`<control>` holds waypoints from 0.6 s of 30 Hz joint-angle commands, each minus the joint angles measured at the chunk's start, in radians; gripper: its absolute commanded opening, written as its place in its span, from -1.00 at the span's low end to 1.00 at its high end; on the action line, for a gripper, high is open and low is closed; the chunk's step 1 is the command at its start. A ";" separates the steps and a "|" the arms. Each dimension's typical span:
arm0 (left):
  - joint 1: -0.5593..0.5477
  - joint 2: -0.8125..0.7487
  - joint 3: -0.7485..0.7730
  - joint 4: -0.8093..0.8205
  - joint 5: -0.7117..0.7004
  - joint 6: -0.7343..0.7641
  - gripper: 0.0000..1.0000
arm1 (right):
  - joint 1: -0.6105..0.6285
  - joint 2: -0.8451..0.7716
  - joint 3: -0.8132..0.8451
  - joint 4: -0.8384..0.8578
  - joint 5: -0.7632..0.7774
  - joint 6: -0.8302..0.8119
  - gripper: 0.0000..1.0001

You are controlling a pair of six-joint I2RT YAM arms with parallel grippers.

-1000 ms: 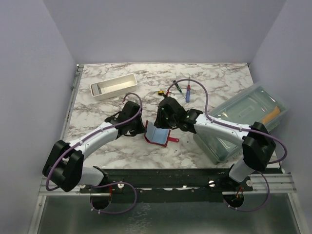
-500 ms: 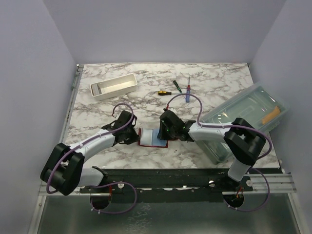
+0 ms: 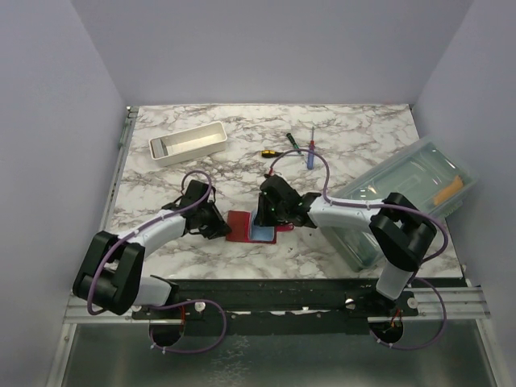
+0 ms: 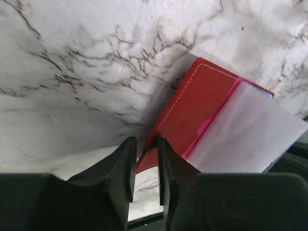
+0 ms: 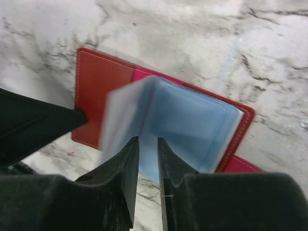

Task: Put the credit cards into the card holder
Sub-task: Open the card holder at the center of the board.

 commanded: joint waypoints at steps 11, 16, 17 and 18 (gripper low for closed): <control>0.007 -0.180 0.002 -0.083 0.076 0.015 -0.07 | -0.002 0.132 0.097 0.195 -0.349 0.039 -0.56; 0.010 -0.348 0.034 -0.195 -0.055 0.004 0.06 | -0.003 0.203 0.028 0.324 -0.347 0.096 -0.70; 0.010 -0.376 0.034 -0.198 -0.055 0.001 0.06 | -0.006 0.206 0.010 0.345 -0.352 0.107 -0.73; 0.009 -0.398 0.034 -0.193 -0.043 -0.002 0.04 | -0.009 0.200 -0.004 0.356 -0.359 0.108 -0.74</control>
